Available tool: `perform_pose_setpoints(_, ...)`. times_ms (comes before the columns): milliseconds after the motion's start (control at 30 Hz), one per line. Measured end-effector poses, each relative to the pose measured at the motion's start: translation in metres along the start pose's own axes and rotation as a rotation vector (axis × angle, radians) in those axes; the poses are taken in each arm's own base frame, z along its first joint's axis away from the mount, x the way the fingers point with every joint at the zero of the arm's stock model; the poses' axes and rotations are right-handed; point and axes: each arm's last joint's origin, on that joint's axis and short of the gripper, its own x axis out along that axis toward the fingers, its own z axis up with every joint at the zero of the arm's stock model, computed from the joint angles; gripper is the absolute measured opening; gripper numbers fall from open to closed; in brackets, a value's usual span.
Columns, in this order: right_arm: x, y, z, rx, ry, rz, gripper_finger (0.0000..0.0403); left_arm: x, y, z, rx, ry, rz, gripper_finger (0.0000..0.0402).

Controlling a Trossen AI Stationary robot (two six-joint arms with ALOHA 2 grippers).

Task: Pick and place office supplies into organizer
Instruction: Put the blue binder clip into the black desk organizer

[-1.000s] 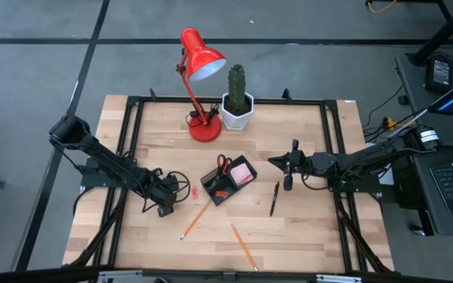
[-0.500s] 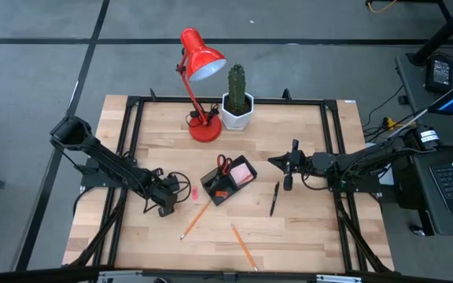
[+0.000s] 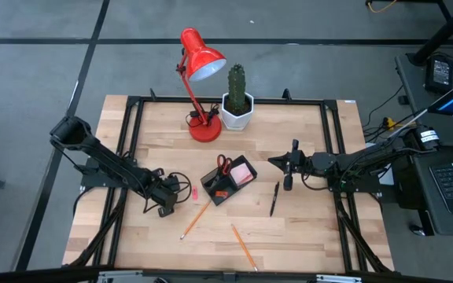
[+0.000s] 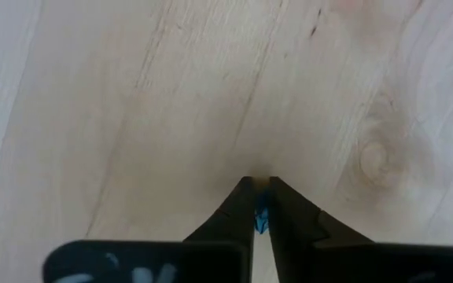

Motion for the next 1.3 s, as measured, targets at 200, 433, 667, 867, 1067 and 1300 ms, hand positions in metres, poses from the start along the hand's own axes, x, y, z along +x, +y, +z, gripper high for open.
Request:
perform_pose_setpoints(200, 0.000, 0.000, 0.000, 0.000, 0.001, 0.000, 0.0020, 0.000, 0.000, 0.000, 0.000, 0.008, -0.008, 0.0006)
perform_pose_setpoints(433, 0.000, 0.000, 0.000, -0.001, 0.000, 0.000, 0.0020, -0.010, 0.000, 0.001, -0.010, -0.022, -0.071, 0.0002)
perform_pose_setpoints(667, 0.000, 0.000, 0.000, -0.001, 0.001, 0.000, 0.0020, -0.023, 0.002, 0.004, -0.027, -0.107, -0.112, 0.0000)
perform_pose_setpoints(867, 0.000, 0.000, 0.000, -0.002, 0.000, 0.000, 0.0020, -0.033, 0.003, 0.006, -0.040, -0.163, -0.145, 0.0000)
perform_pose_setpoints(1067, 0.000, 0.000, 0.000, -0.002, 0.001, 0.000, 0.0020, -0.035, 0.003, 0.007, -0.044, -0.179, -0.152, 0.0000)
perform_pose_setpoints(1300, 0.000, 0.000, 0.000, -0.004, 0.001, 0.000, 0.0020, -0.038, -0.003, 0.013, -0.016, -0.243, -0.215, 0.0001)
